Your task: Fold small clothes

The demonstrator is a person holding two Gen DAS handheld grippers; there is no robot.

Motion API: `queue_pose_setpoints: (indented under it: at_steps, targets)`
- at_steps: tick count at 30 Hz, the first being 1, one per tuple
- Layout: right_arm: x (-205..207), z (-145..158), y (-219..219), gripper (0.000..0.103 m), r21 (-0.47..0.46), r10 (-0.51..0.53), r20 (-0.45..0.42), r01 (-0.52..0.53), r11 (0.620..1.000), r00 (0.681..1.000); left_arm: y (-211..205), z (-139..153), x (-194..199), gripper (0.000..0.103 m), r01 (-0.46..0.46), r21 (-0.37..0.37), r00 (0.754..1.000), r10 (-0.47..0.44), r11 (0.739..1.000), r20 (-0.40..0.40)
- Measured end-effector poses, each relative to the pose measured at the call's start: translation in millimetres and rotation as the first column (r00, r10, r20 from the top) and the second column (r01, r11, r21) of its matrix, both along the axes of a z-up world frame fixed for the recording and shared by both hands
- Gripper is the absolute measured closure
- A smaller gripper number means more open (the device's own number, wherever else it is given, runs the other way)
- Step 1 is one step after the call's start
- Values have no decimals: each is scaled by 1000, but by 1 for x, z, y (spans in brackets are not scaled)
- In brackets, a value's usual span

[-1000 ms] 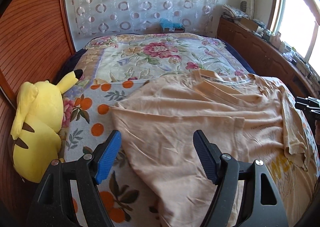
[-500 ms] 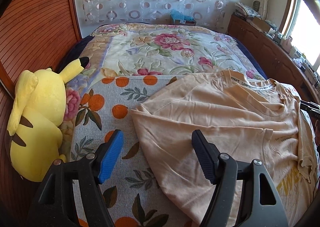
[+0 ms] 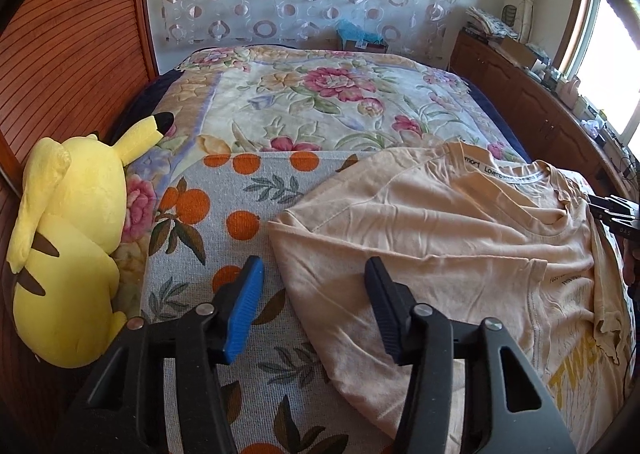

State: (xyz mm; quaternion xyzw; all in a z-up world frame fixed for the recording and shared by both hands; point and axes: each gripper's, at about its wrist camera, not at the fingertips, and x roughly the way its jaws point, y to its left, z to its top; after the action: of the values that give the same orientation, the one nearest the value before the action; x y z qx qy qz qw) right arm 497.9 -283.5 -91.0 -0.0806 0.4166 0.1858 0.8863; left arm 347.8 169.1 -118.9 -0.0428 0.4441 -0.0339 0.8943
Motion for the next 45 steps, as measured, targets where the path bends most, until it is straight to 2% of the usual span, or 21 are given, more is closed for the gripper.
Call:
queue_pose_setpoints:
  at_steps: [4,8,11,13,14,16,19,21,25,30,37,45]
  targets:
    - [4,0,-5,57,26,0,-6,0,1000,1000,2,-1,4,53,-7,-6,1000,7,1000,3]
    - [1,1,-1,77,27,23,-8,-23,999,1000,2,-2,7,53,-10,-4,1000,10,1000,12]
    - [1,2,3,86,24,40,-12,-40,999,999,1,-2,9,54,-13,2,1000,13,1000,15]
    - [1,2,2,91,30,50,-15,-50,998,999,0,-2,9,70,-19,25,1000,19,1000,19]
    - [2,2,1,93,36,54,-17,-53,998,998,0,-2,9,73,-18,23,1000,17,1000,19]
    - [1,2,0,94,43,58,-17,-58,997,998,1,-2,8,88,-5,-10,1000,5,1000,13]
    - [0,2,-1,96,50,61,-13,-61,997,998,-1,-1,7,96,7,-14,1000,-7,1000,11]
    - [-2,2,0,96,53,68,-2,-68,996,998,-5,3,3,97,18,-12,999,-17,1000,27]
    - [-11,5,1,97,74,71,11,-72,995,997,-17,18,-11,97,70,-57,996,-67,996,64]
    - [-31,19,-4,97,92,69,40,-72,993,997,-36,44,-39,97,117,-49,987,-111,992,117]
    - [-90,49,-19,97,112,69,121,-82,990,990,-51,78,-103,98,172,-43,968,-161,984,193]
    - [-175,64,-41,97,124,56,193,-81,989,980,-56,100,-182,98,206,-37,946,-190,978,262]
